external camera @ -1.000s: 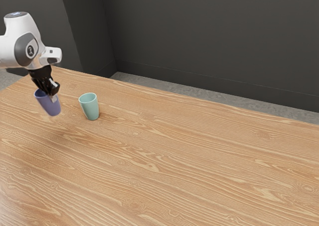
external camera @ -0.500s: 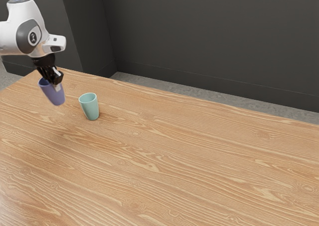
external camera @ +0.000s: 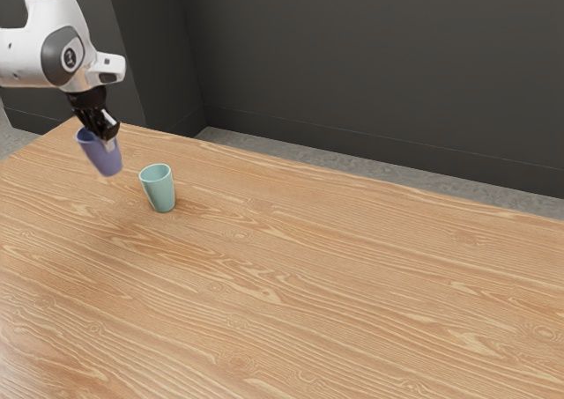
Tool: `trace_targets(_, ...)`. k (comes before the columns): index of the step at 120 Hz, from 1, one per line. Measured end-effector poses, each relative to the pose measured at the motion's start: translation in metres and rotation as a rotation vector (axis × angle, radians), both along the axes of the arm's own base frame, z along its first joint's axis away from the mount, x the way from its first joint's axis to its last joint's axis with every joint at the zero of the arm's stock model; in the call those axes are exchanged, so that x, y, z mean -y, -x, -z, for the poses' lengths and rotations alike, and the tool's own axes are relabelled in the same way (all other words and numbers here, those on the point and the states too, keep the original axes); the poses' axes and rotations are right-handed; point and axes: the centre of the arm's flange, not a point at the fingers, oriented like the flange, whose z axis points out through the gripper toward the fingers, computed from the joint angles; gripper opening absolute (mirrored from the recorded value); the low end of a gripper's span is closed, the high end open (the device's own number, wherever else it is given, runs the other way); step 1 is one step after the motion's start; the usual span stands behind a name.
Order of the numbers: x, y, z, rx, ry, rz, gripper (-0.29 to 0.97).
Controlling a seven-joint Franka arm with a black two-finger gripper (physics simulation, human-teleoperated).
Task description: Place the left cup onto the right cup
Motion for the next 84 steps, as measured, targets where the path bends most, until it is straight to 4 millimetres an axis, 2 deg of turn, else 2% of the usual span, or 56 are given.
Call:
trace_targets(48, 0.017, -0.03, -0.004, 0.014, -0.008, 0.044, -0.11)
trace_targets(84, 0.026, -0.047, 0.008, 0.0, -0.002, 0.068, -0.11)
